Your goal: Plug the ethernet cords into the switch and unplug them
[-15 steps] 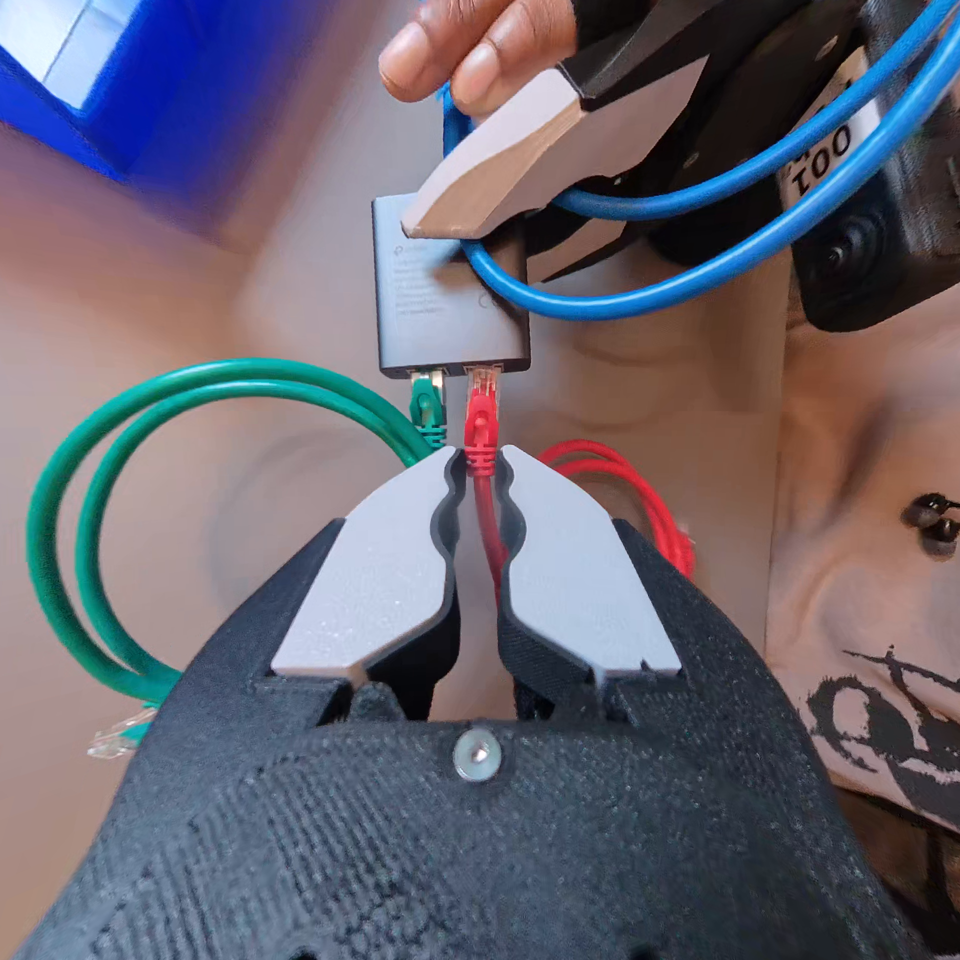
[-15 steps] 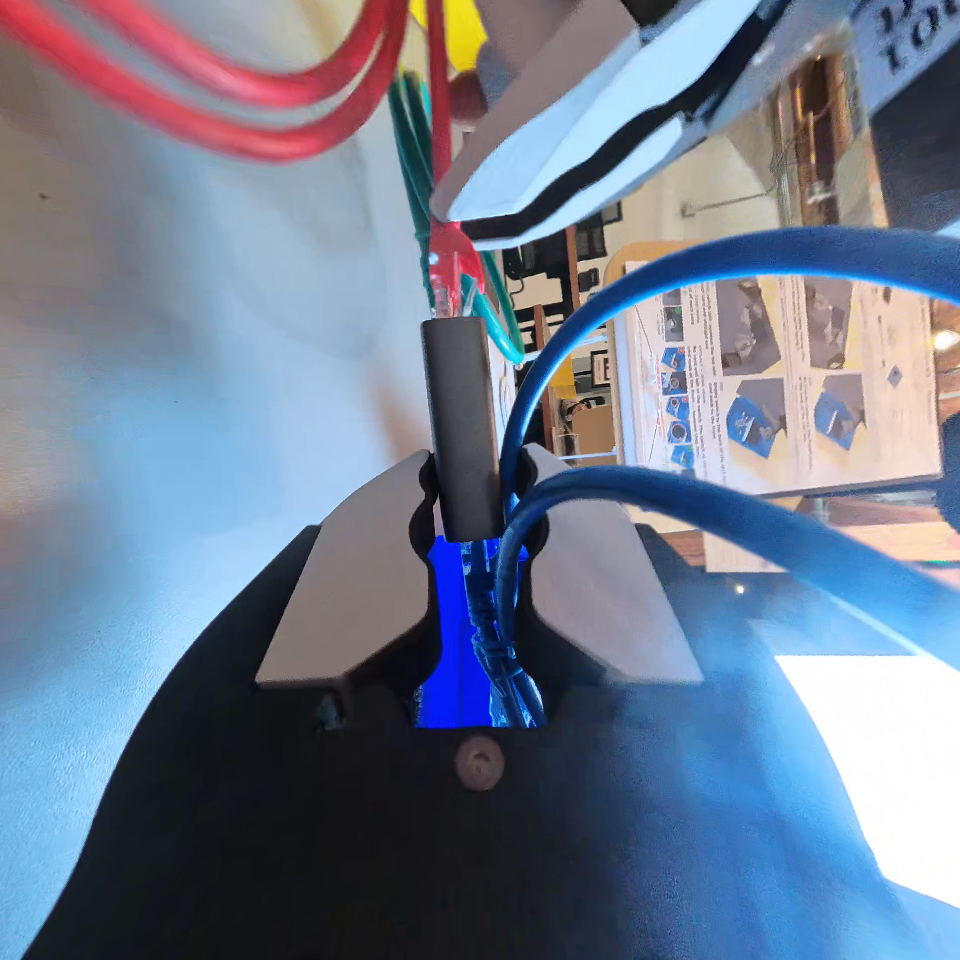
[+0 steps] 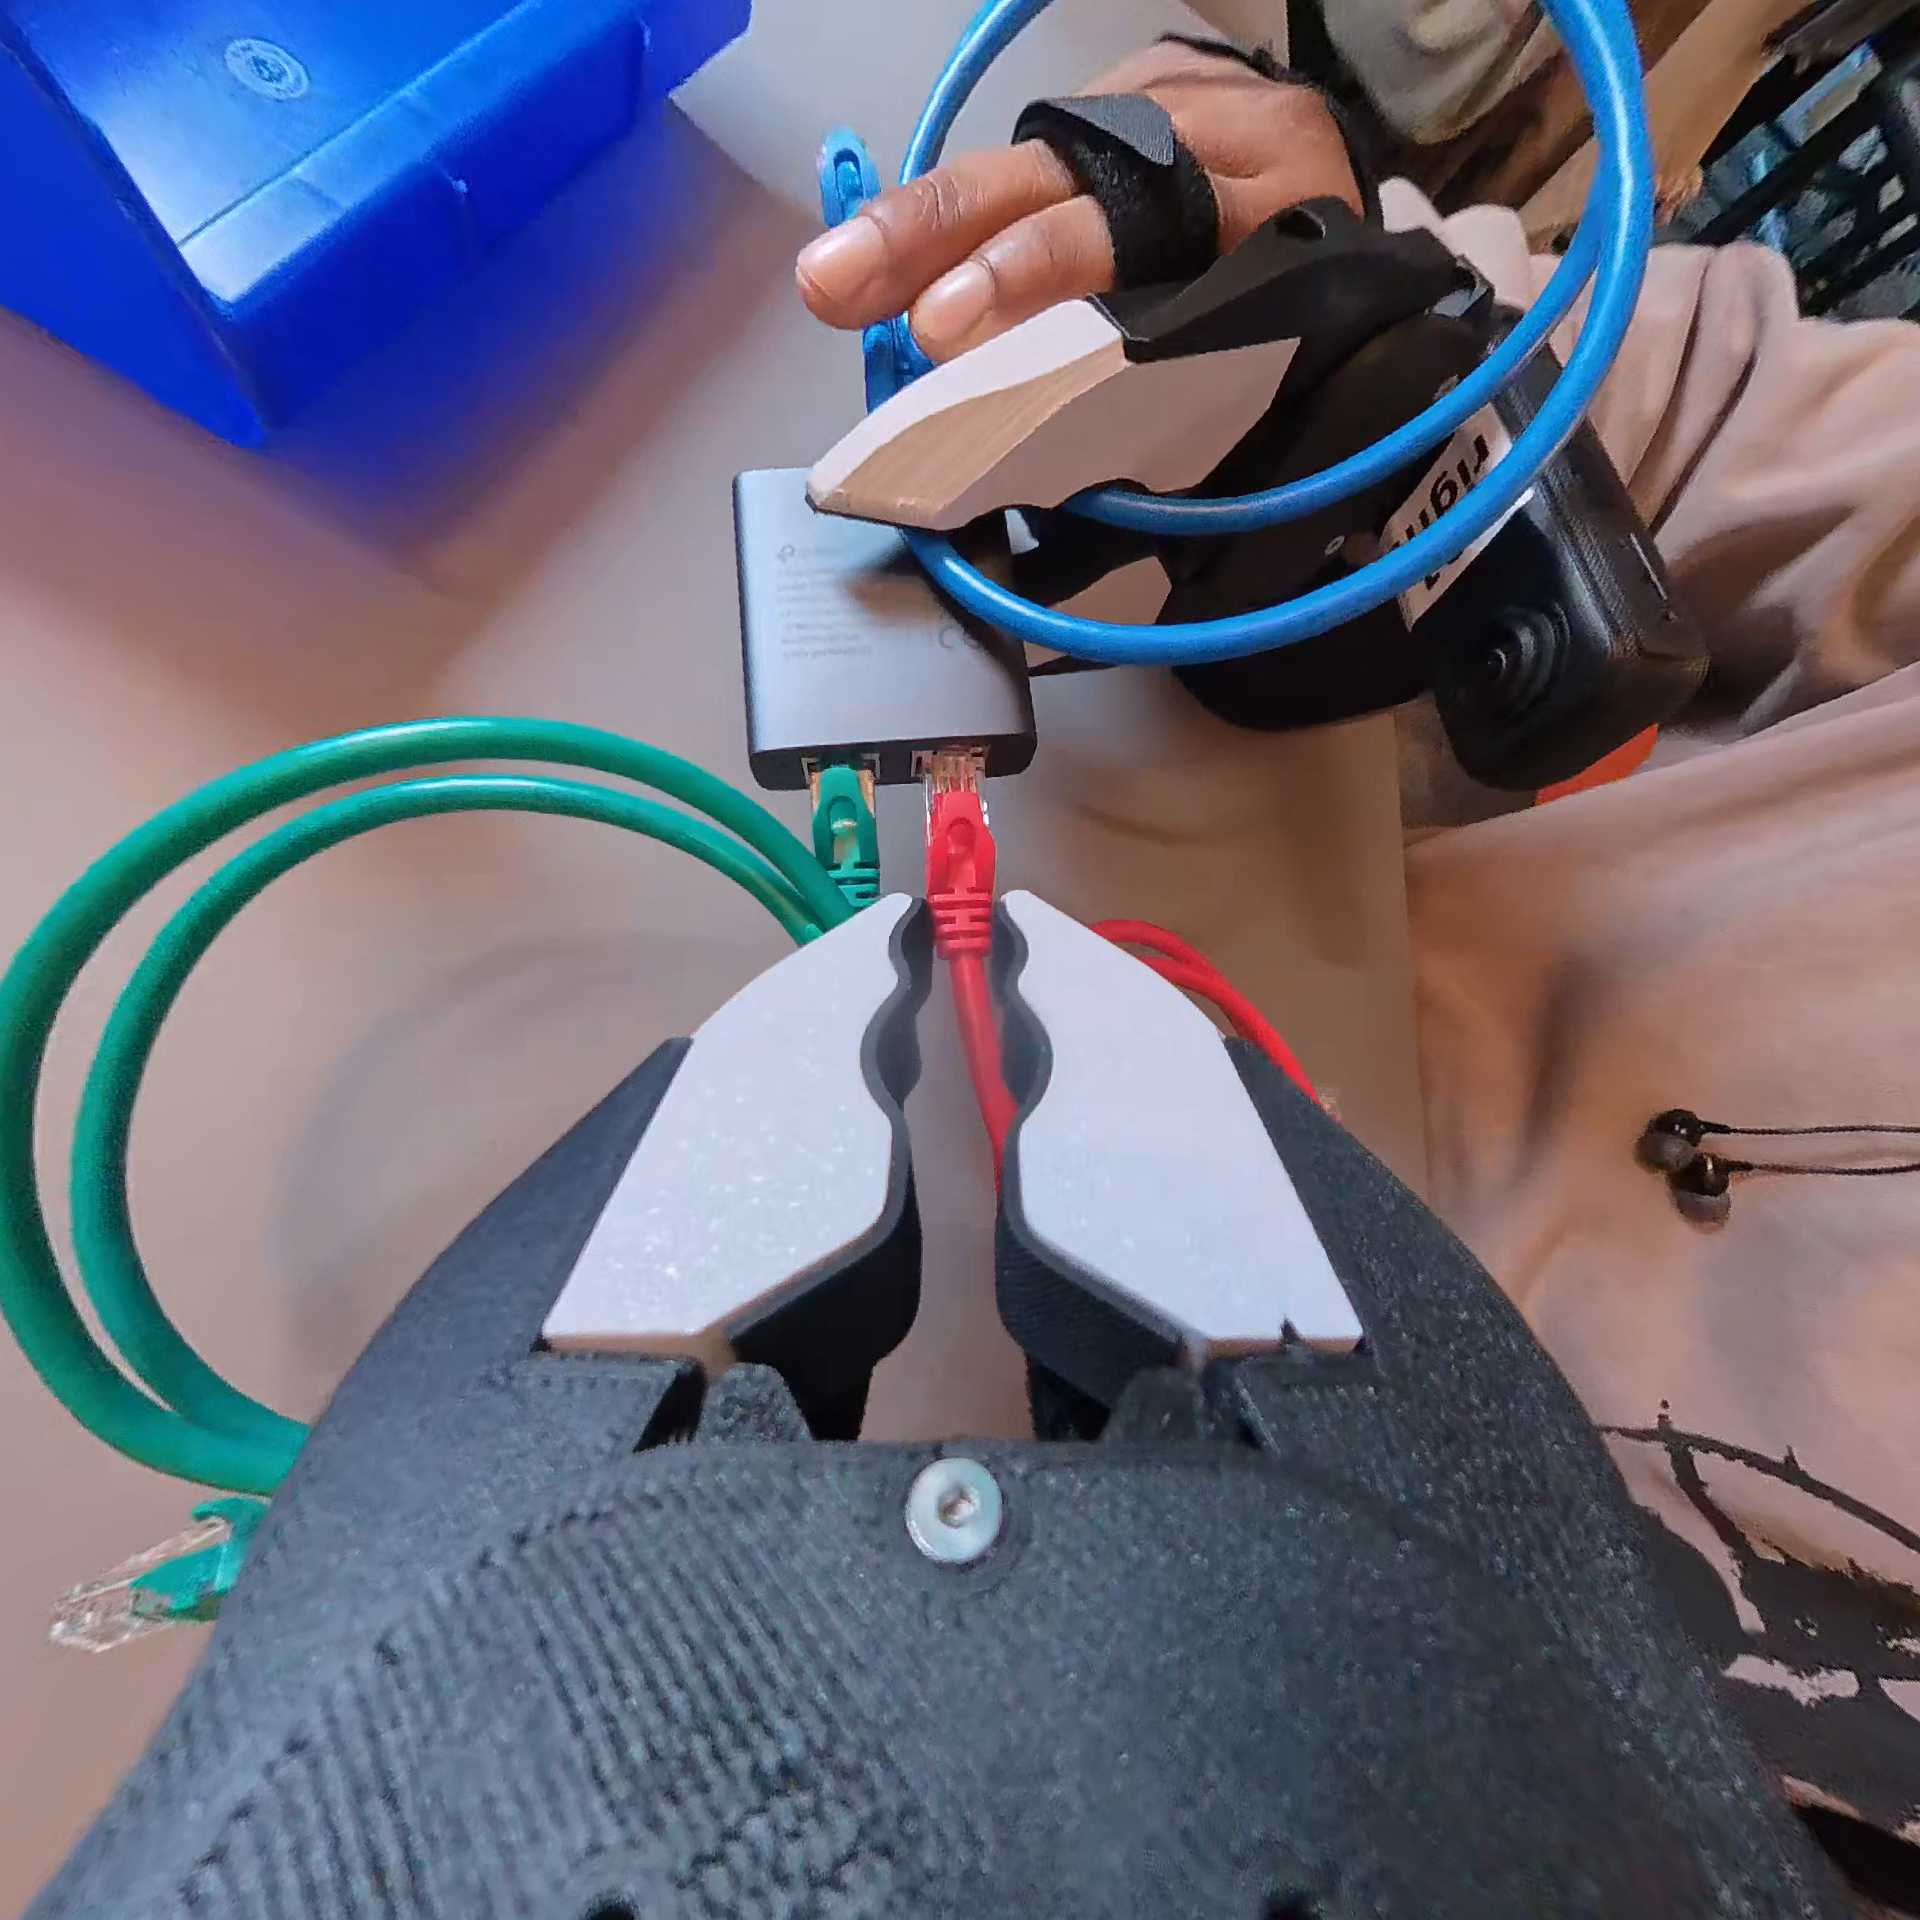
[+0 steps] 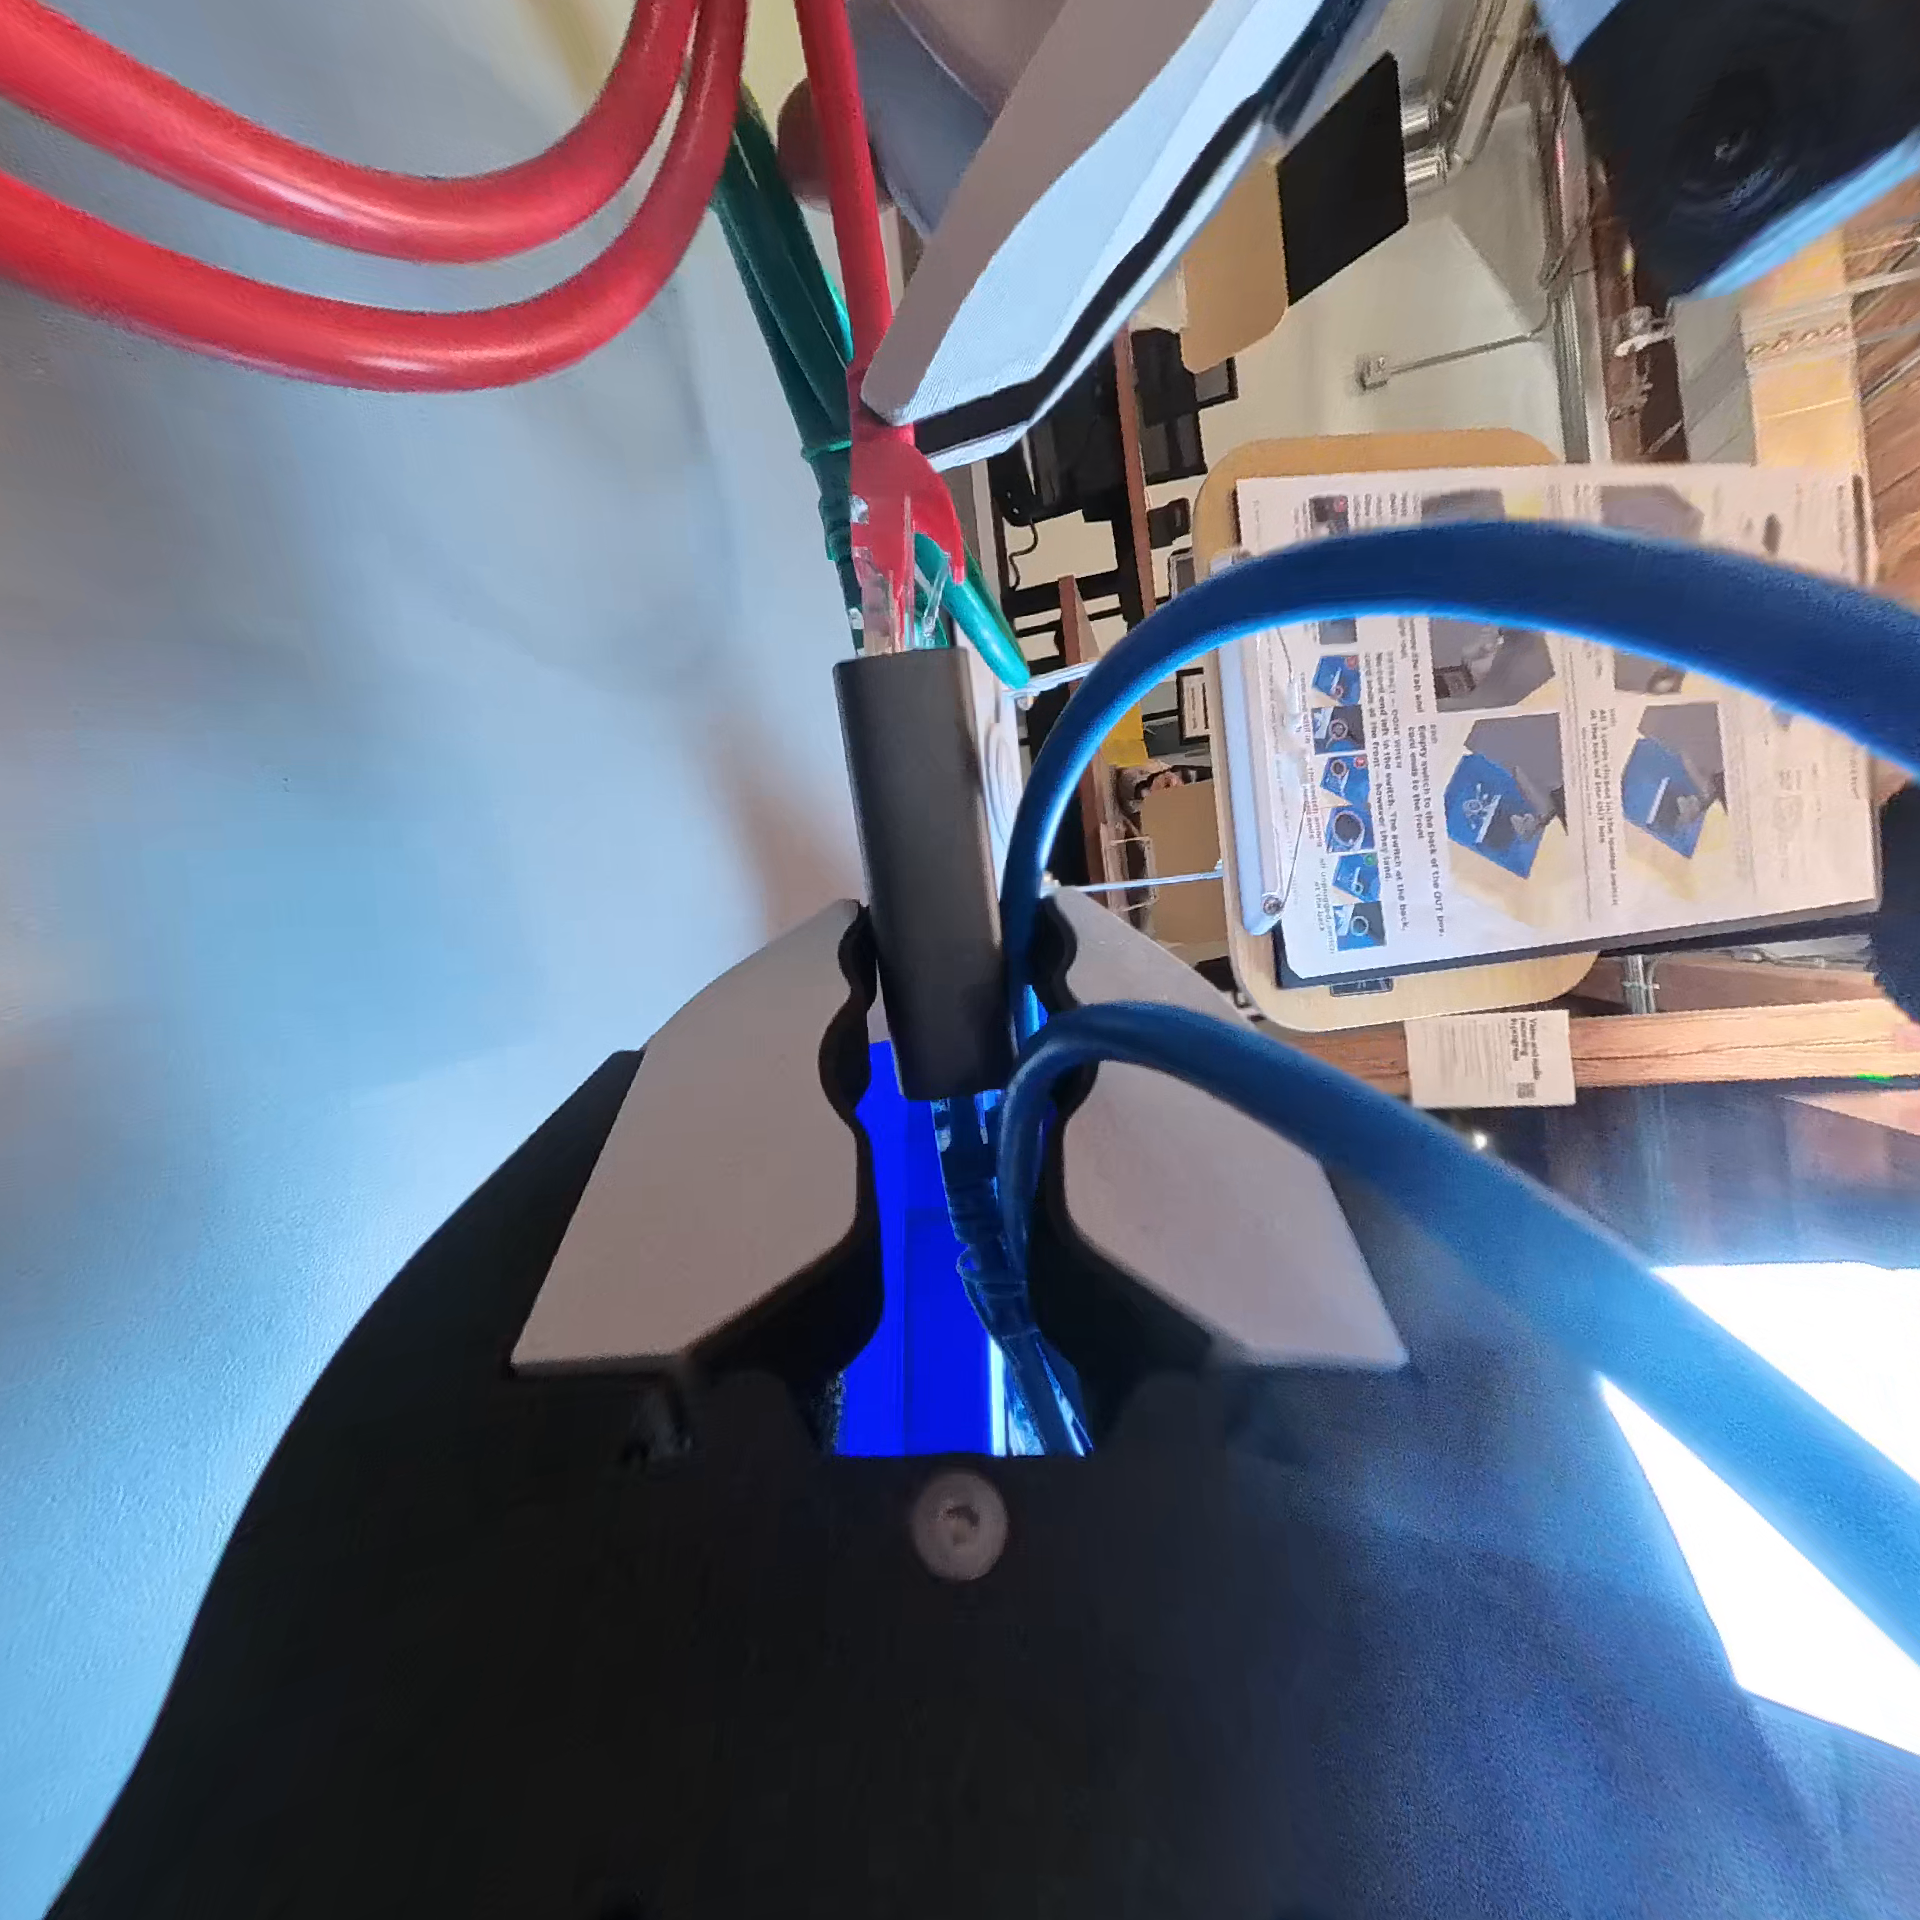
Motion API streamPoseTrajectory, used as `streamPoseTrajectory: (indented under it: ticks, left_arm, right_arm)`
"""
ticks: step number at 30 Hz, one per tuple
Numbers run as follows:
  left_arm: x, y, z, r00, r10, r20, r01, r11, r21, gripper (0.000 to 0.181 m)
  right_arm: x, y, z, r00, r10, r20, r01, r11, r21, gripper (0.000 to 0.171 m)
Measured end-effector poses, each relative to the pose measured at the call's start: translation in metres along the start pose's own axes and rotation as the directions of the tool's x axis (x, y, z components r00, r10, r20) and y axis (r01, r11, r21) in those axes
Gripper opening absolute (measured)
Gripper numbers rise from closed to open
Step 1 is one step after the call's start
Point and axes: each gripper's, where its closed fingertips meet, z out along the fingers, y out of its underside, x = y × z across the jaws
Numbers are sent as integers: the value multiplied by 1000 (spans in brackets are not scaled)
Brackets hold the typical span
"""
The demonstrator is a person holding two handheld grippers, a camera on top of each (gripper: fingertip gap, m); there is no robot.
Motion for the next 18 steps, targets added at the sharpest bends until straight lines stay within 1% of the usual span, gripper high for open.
streamPoseTrajectory:
  ticks: [7,14,18]
  left_arm:
    - [-7,-11,0,999,-11,46,7,997,83,10]
    - [-10,-16,6,995,-1,97,-7,996,85,10]
    - [-10,-17,7,995,-45,85,38,996,86,10]
  right_arm:
    - [3,9,1,998,69,7,-68,997,-38,29]
    - [-1,19,2,994,104,31,-102,992,-80,28]
    - [-2,19,0,996,82,25,-80,993,-86,28]
